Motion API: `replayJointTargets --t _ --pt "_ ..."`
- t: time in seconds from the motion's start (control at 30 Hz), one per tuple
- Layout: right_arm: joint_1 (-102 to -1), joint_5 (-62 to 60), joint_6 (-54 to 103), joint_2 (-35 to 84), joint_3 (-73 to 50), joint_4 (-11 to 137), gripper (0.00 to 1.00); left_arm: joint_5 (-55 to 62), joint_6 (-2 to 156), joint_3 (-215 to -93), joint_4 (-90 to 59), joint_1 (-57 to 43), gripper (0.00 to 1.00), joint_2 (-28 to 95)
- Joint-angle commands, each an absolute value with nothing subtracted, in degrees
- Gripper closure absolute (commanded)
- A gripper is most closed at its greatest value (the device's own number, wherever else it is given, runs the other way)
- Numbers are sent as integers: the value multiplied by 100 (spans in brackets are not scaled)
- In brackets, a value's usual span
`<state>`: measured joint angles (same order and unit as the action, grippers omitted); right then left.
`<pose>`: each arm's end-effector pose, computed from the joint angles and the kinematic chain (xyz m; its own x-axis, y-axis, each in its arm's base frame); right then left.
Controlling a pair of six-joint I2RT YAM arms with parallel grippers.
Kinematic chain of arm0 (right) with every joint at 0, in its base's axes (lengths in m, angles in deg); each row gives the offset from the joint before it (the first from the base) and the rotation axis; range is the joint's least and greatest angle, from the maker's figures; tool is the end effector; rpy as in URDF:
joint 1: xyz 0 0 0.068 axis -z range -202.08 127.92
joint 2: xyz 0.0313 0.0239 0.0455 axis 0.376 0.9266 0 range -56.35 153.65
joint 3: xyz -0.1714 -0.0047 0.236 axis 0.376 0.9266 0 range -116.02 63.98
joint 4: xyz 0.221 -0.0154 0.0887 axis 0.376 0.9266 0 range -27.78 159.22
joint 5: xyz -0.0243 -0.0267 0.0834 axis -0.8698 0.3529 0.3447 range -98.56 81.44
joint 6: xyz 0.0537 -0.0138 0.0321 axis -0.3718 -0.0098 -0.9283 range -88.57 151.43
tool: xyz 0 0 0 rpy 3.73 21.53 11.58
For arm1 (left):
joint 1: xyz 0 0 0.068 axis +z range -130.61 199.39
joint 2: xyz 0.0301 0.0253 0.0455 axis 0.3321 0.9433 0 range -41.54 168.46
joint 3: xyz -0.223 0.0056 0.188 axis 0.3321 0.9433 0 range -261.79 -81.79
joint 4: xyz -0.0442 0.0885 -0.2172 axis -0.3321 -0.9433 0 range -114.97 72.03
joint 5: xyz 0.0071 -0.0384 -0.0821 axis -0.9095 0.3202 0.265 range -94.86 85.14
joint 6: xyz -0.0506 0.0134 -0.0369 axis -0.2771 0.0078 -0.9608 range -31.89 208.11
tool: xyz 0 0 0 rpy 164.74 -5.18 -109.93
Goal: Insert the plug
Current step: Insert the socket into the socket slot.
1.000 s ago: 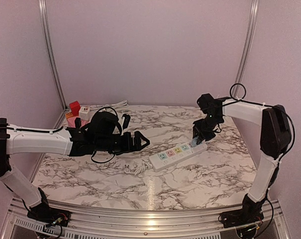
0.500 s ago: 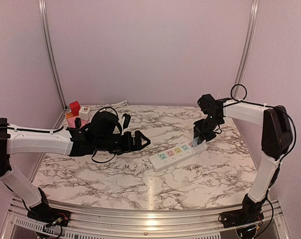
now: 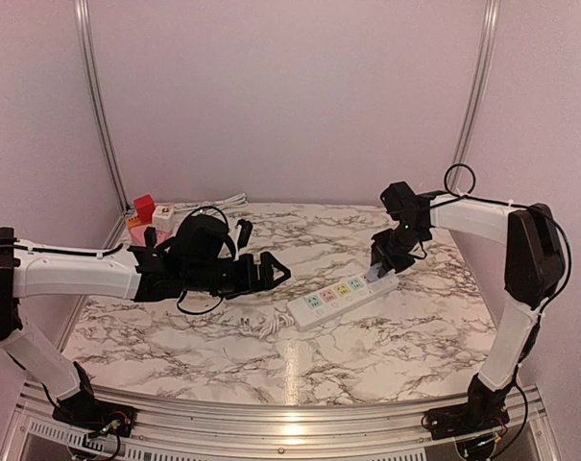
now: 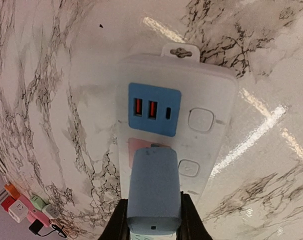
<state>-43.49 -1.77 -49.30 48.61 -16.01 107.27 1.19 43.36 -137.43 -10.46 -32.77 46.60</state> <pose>0.3334 0.1371 0.2328 -0.5357 0.8426 0.0547 0.7992 0.4850 0.3549 0.2049 -0.2723 0.2768 -0.7782 -0.1395 -0.6123 0.4168 0.6146 -0.6697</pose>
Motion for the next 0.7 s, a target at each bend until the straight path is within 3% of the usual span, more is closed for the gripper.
replayJointTargets --t 0.0,0.67 --pt "-4487 -232 -4941 4572 -1631 10622 100 181 4333 -13699 -843 -3241 1 4702" --pt "-4573 -273 -4939 4727 -1480 10843 100 200 4306 -13681 -821 -3239 1 4701"
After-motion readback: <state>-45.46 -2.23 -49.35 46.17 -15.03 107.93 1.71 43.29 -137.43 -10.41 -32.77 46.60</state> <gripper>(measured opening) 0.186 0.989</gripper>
